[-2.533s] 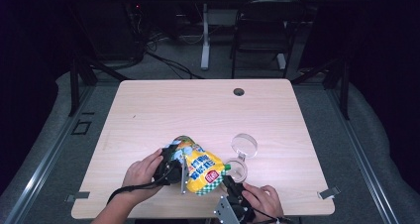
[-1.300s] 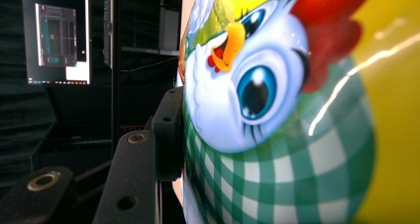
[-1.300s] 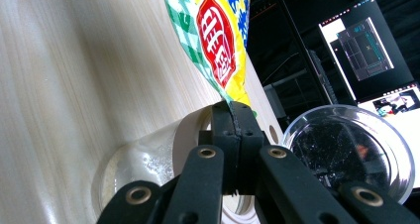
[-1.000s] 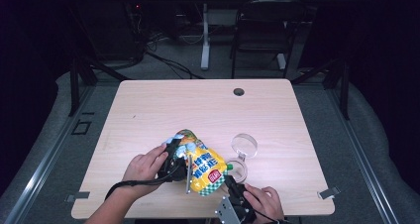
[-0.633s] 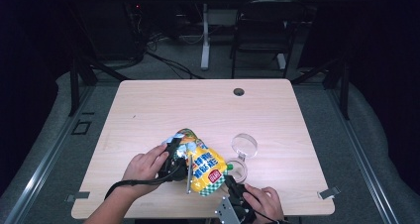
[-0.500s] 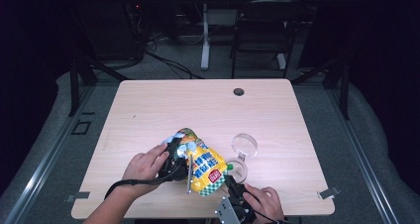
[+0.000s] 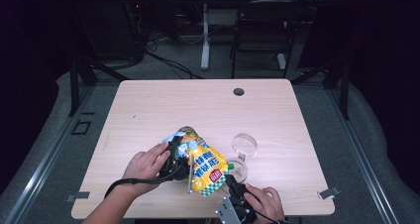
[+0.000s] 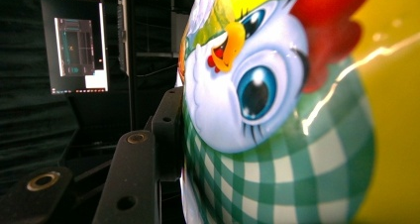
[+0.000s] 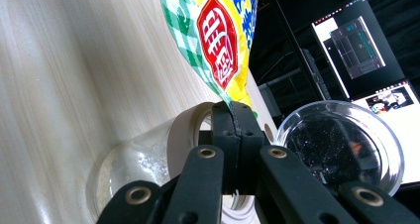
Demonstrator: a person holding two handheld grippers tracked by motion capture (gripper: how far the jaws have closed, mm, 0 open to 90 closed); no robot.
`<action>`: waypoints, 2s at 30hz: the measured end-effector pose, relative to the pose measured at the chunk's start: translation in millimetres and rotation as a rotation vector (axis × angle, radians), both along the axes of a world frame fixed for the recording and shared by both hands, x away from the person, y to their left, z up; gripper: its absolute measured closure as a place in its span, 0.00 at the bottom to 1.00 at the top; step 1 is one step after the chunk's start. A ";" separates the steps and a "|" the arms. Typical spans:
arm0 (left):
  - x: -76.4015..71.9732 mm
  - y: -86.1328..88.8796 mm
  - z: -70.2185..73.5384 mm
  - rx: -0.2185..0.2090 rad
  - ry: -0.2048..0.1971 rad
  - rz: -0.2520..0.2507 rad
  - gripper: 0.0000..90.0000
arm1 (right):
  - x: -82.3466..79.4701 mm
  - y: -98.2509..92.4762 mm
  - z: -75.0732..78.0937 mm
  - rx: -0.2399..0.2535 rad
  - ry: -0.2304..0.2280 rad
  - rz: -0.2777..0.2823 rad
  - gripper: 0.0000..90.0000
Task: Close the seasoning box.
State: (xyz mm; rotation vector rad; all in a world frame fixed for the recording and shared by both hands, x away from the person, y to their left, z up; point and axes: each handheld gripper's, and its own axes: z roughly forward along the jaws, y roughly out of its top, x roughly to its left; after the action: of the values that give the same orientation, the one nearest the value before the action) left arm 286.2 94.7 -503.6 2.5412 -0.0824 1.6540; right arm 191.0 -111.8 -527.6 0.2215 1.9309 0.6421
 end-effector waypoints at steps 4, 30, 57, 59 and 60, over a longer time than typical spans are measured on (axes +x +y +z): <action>-0.1 -0.4 0.3 0.003 -0.004 0.001 0.62 | 0.2 0.0 -0.1 0.002 -0.002 0.000 1.00; -2.7 -4.0 14.2 0.080 -0.042 -0.012 0.64 | -3.8 3.7 -1.7 0.022 -0.016 -0.013 1.00; -2.6 -12.4 27.0 0.164 -0.067 -0.035 0.64 | -4.9 3.9 -5.0 0.067 -0.035 -0.024 1.00; -2.6 -13.0 27.4 0.164 -0.068 -0.035 0.64 | -4.7 3.7 -5.0 0.069 -0.036 -0.024 1.00; -2.6 -13.4 28.0 0.170 -0.069 -0.035 0.64 | -4.6 3.5 -4.9 0.070 -0.036 -0.024 1.00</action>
State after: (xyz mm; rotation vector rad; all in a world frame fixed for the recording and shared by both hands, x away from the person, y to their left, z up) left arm 283.6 81.3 -475.6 2.5847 -0.2832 1.7926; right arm 186.4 -108.3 -532.5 0.2748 1.8710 0.6935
